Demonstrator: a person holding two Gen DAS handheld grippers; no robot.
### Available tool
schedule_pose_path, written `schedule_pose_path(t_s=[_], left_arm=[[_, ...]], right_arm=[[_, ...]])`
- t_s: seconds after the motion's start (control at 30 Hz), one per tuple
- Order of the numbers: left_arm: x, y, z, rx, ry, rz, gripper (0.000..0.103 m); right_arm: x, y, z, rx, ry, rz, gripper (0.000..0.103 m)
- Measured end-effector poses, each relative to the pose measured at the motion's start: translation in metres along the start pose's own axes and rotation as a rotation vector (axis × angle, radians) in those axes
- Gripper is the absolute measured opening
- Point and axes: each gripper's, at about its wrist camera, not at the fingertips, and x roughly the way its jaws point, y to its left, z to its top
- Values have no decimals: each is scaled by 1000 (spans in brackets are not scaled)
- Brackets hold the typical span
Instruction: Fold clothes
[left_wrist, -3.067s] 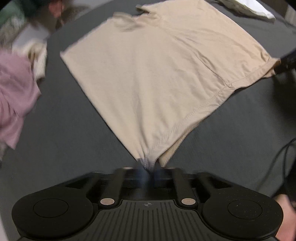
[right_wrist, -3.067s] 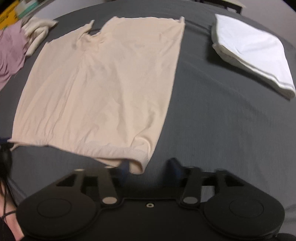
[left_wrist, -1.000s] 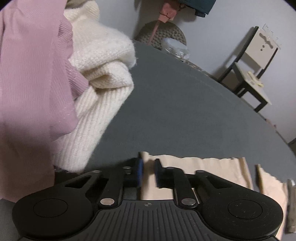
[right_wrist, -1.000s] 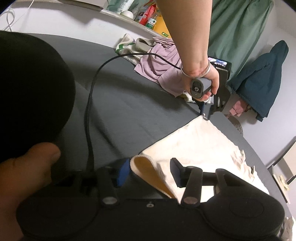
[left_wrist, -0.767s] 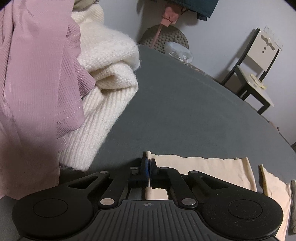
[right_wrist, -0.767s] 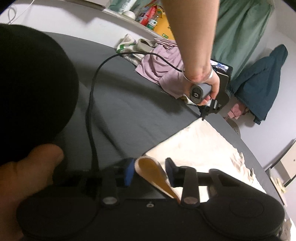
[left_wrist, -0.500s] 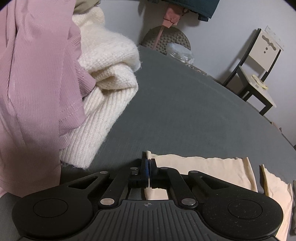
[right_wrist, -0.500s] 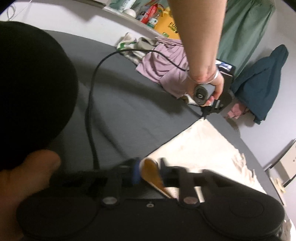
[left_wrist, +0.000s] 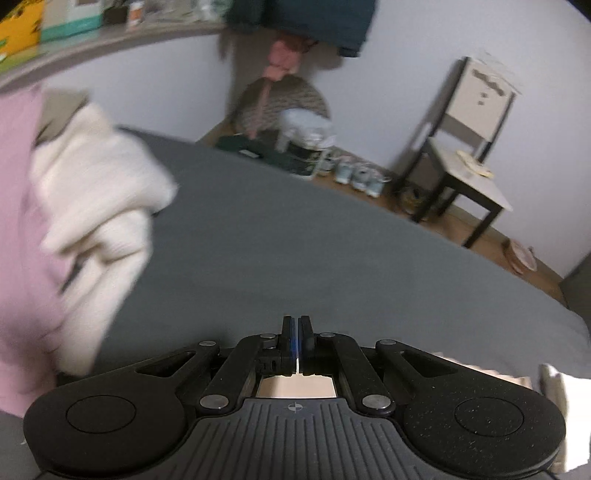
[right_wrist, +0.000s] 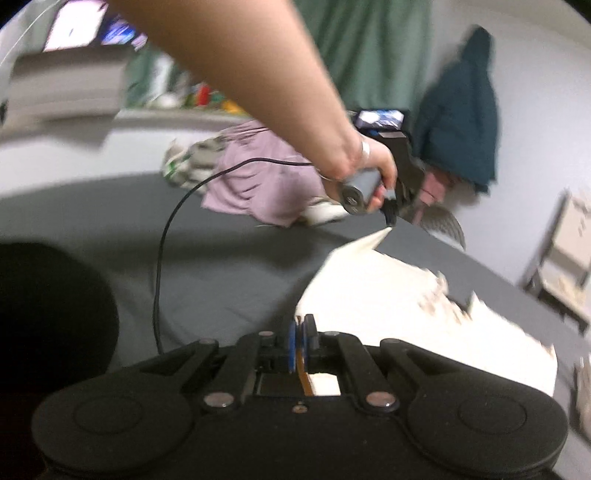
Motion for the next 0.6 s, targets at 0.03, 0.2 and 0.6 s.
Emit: schedule_pose_path(t_s=[0.03,0.2,0.6], left_arm=[[-1,-13,3,13,1,-12,1],[-7,-56,5,16,61,-25,2],[-11,-20,-42,93,130,127,91]], right_arm=[[-5,-11,1,64,7,3,4],[-15,-65,-9,337,34,22,4],[14,-39,-25,273,99,89,5]])
